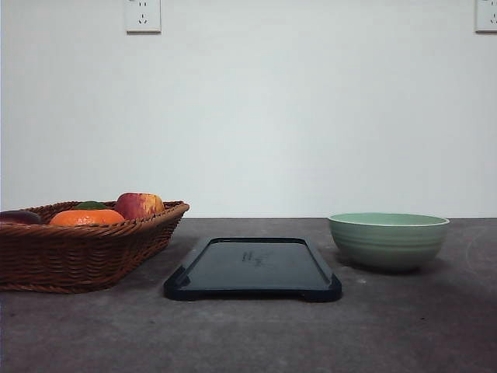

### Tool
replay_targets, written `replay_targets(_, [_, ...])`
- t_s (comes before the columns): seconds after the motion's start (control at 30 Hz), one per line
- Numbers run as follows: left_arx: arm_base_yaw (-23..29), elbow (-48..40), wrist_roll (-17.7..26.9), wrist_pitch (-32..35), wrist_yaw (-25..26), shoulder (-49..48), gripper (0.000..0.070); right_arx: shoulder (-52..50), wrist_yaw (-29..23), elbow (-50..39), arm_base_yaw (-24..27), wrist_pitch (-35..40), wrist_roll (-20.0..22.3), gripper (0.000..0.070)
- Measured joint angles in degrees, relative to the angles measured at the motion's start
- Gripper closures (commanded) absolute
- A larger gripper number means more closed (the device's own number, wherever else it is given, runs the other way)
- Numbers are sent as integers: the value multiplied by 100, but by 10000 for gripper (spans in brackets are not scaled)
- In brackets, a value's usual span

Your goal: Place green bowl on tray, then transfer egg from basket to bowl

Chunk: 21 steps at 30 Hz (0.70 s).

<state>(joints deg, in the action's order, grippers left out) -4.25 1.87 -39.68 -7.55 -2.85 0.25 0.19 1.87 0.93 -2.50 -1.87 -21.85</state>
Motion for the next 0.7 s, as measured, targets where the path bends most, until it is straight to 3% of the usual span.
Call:
replay_targets(0.13, [0,0,-1222,161,2,0,700,0,121,0,0,209,-585,690])
replay_targets(0.3, [0,0,-1692,1079,52,0,700,0,387,9,0,774,-870,692])
replay_targets(0.4, [0,4,-1648,1460,217,0,700,2,422,127,0,708,-940,693])
replay_targets(0.53, [0,160,-1434,1315,289,22,699,62,457,522,0,665,-962,693])
replay_targets(0.7, [0,1097,-640,970,289,267,699,552,718,1470,0,-114,-782,693])
